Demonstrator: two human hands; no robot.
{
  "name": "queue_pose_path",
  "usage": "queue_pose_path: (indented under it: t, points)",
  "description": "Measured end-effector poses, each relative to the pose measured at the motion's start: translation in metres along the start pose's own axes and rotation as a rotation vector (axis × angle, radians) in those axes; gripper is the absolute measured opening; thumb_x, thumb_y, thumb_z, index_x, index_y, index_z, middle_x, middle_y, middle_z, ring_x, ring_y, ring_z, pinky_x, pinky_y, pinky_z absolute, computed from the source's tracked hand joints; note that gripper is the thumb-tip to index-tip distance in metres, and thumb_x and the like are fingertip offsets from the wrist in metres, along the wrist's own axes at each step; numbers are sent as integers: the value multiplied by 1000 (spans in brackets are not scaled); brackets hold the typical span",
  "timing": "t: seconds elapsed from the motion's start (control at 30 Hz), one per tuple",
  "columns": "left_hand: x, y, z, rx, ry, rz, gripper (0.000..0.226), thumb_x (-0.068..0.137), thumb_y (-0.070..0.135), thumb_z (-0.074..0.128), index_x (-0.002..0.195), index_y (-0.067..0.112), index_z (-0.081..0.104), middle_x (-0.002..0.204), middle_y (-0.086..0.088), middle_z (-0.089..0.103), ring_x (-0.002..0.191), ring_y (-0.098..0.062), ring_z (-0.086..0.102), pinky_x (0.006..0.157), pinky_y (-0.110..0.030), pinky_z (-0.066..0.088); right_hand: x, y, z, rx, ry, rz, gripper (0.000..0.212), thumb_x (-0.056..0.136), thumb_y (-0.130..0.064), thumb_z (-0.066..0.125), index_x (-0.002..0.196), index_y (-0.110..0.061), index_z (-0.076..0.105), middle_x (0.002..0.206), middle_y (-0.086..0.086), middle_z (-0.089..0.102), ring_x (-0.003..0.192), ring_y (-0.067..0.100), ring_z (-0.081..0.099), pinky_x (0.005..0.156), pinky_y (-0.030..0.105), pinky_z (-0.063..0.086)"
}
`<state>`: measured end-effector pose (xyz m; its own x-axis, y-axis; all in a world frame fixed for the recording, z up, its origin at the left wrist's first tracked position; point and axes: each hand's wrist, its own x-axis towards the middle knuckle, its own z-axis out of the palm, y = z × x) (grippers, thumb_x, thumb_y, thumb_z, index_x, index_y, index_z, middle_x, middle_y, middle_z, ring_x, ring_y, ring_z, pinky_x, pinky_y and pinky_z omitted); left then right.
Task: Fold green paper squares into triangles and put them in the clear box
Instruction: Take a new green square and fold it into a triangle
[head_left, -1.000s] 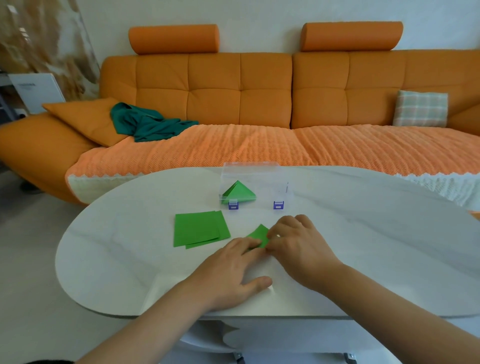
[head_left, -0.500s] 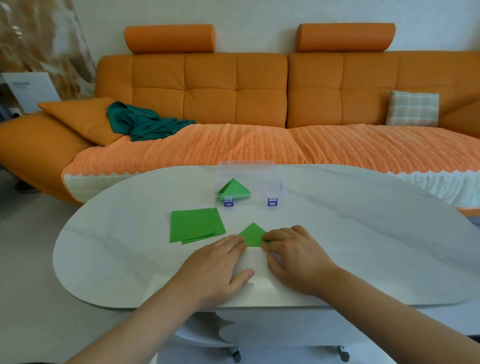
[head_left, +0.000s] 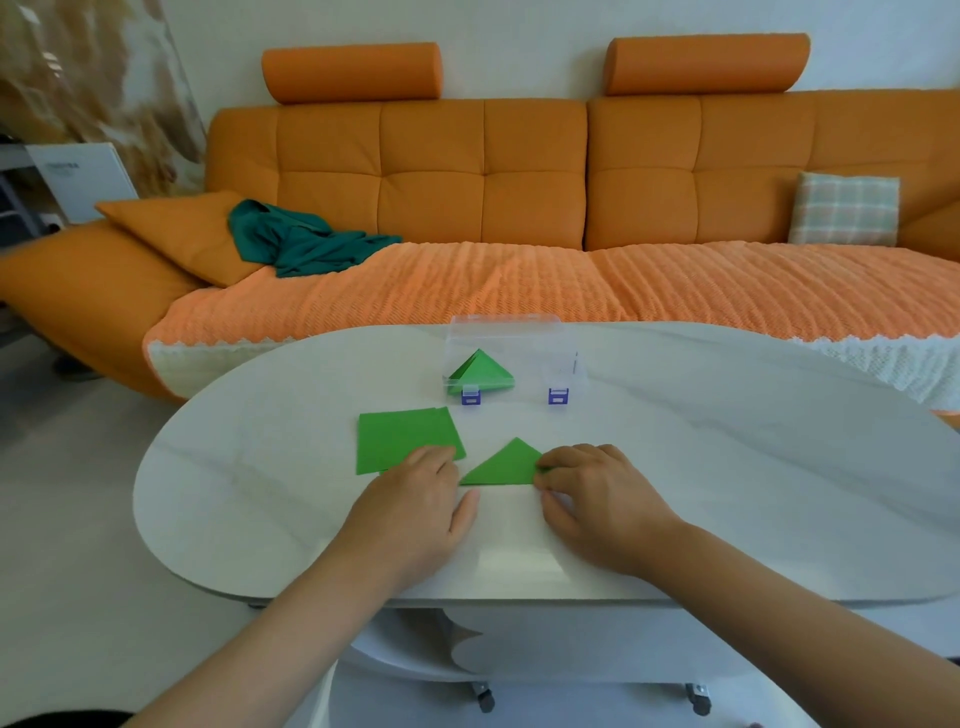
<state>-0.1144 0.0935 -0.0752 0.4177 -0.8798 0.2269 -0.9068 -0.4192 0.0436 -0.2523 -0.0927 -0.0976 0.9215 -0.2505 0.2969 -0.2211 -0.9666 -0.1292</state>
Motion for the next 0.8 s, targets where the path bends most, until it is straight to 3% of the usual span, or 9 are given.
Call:
queue_pose_path:
  t: [0.03, 0.1, 0.17, 0.37, 0.57, 0.8]
  points:
    - [2, 2, -1, -40, 40, 39, 62, 97, 47, 27, 134, 7, 56, 147, -6, 49, 137, -19, 44, 113, -26, 33, 1, -1, 1, 3, -2, -2, 35, 88, -34, 42, 96, -27, 75, 115, -6, 68, 97, 20, 64, 83, 37, 47]
    - [6, 7, 0, -126, -5, 129, 58, 102, 45, 33, 149, 11, 39, 159, 1, 30, 148, -11, 24, 116, -12, 2, 4, -5, 4, 5, -10, -9, 35, 87, -35, 42, 97, -27, 75, 114, -6, 69, 95, 21, 64, 82, 37, 48]
    - [9, 14, 9, -194, -116, 156, 60, 103, 47, 35, 154, 18, 30, 163, 8, 20, 148, -2, 11, 110, -7, -8, 6, -10, 5, 5, -19, -19, 36, 87, -36, 42, 100, -28, 75, 111, -6, 69, 94, 21, 64, 81, 38, 49]
    - [10, 17, 23, -248, -164, 109, 61, 100, 54, 38, 152, 23, 34, 160, 13, 25, 145, 0, 18, 114, -12, 7, 4, -9, 2, -53, -64, -27, 46, 88, -41, 32, 112, -31, 71, 115, -5, 67, 101, 21, 61, 85, 39, 47]
    - [12, 19, 23, -170, -194, 119, 73, 87, 72, 25, 147, 32, 37, 155, 13, 27, 141, -7, 25, 116, -29, 27, -5, 0, -4, -148, -13, 20, 39, 88, -37, 39, 95, -33, 77, 107, -6, 72, 91, 21, 65, 77, 38, 48]
    - [18, 21, 18, -162, -184, 110, 75, 80, 76, 19, 141, 38, 42, 144, 16, 35, 134, -7, 32, 107, -31, 37, -18, 13, -18, -129, -33, 150, 38, 92, -38, 39, 105, -33, 75, 116, -10, 67, 105, 19, 58, 89, 36, 42]
